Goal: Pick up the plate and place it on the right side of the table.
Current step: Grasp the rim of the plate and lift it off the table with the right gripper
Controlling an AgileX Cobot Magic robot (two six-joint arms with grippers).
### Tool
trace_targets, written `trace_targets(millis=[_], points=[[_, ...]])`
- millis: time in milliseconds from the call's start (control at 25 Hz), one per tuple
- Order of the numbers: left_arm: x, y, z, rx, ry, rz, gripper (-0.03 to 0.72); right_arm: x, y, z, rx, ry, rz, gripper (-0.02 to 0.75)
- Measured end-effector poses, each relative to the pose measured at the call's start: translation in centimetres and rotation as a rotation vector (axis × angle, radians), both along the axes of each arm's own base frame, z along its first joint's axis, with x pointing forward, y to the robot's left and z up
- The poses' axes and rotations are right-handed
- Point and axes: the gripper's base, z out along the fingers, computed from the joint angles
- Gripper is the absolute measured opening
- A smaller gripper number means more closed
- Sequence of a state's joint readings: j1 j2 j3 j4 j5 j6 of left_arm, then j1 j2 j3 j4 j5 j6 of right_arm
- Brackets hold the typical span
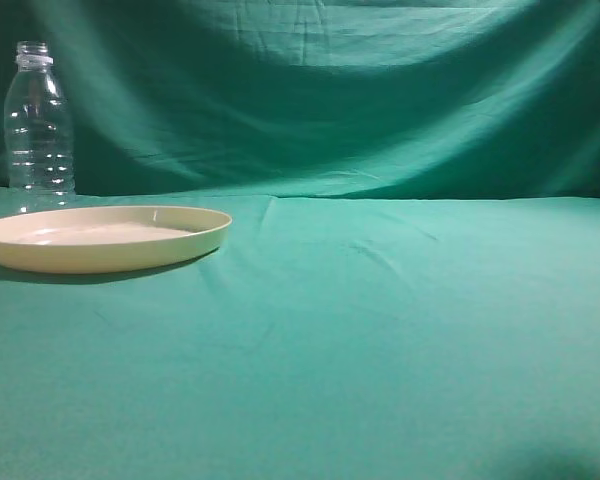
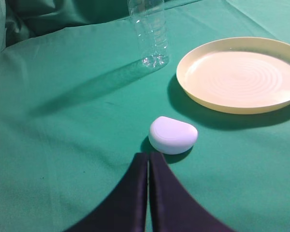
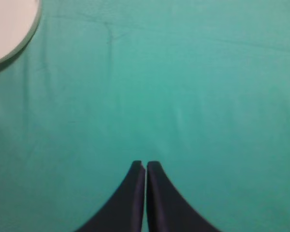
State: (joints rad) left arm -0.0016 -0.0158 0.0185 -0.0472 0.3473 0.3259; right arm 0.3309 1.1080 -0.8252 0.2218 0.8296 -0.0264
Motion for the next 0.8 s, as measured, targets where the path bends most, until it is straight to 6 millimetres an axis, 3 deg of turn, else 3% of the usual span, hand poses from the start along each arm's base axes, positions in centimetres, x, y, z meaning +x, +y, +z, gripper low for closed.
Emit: trace_targets(millis=[440,760,800], points=[[0.0,0.0,0.0,0.000,0.000,0.000,0.000,7.4,13.6,-1.8,-0.147,0.084,0.212,0.000],[0.0,0.0,0.0,0.000,0.000,0.000,0.000,13.1,20.8,-4.9,-0.161,0.074,0.262,0.000],[0.0,0.0,0.0,0.000,0.000,0.000,0.000,13.8,21.4,-5.6,-0.167,0.077,0.263,0.048]])
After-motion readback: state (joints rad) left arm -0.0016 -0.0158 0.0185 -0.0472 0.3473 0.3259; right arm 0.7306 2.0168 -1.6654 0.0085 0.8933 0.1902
